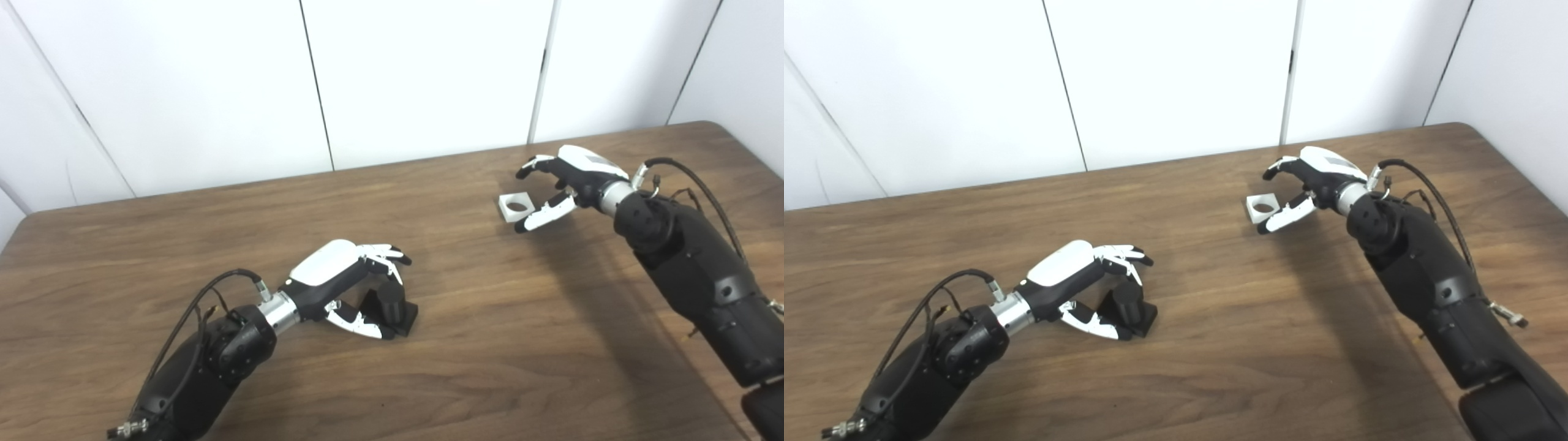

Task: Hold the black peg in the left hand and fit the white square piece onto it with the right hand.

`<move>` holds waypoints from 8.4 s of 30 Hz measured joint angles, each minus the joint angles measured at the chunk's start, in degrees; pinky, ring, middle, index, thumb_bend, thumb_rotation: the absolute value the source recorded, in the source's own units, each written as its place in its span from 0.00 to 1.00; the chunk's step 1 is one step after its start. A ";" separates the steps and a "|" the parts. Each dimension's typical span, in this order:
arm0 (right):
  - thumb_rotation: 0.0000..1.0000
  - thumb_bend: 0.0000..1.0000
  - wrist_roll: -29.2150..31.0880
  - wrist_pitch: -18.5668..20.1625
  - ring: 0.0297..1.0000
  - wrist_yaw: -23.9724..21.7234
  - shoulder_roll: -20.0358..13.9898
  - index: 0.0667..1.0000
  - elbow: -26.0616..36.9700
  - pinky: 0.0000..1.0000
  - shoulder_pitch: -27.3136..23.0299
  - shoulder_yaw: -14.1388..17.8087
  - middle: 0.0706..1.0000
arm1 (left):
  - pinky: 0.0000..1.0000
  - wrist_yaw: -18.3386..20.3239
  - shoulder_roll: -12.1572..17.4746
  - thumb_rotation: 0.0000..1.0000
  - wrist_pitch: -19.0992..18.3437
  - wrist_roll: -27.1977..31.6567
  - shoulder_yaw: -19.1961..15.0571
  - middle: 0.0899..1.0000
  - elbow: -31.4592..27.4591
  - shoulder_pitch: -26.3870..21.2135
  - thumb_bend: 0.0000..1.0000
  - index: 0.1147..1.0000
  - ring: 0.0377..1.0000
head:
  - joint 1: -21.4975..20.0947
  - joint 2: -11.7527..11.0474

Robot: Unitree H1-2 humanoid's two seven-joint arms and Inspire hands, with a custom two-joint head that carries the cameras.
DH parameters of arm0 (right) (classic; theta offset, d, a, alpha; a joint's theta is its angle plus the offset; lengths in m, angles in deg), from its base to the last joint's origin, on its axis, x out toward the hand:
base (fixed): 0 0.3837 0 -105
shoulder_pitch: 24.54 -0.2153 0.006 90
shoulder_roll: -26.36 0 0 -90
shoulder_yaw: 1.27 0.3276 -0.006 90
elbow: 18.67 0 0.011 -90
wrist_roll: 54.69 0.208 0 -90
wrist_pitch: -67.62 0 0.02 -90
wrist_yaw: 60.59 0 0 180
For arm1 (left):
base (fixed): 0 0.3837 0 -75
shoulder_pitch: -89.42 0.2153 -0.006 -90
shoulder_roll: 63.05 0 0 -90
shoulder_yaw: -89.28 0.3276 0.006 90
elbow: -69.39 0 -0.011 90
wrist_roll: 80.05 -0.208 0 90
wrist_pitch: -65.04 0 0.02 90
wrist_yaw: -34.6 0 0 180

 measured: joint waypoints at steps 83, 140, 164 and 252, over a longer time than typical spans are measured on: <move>0.14 0.52 -2.59 -3.24 0.89 6.73 1.12 0.44 -3.83 0.90 -2.43 -4.61 0.82 | 0.82 -0.61 1.06 0.08 -2.37 0.01 -0.37 0.83 -3.30 2.26 0.52 0.43 0.88 | 2.55 2.64; 0.14 0.52 -2.09 0.40 0.92 -19.13 5.73 0.44 36.49 0.86 -1.23 -6.53 0.84 | 0.85 -0.54 0.98 0.08 -2.40 0.01 -0.20 0.82 -3.08 1.98 0.52 0.43 0.88 | 5.36 3.69; 0.14 0.52 -2.29 0.29 0.92 -19.68 10.76 0.44 35.75 0.88 0.22 -8.93 0.84 | 0.83 -0.64 0.94 0.08 -2.84 -0.09 -0.15 0.82 -3.50 2.02 0.52 0.43 0.87 | 7.47 4.39; 0.41 0.98 -4.46 -1.92 0.89 -17.32 12.88 0.70 26.43 0.83 2.40 -10.16 0.90 | 0.85 -0.26 0.97 0.08 -7.05 -0.34 -0.07 0.83 -6.52 3.00 0.52 0.43 0.85 | 10.02 5.89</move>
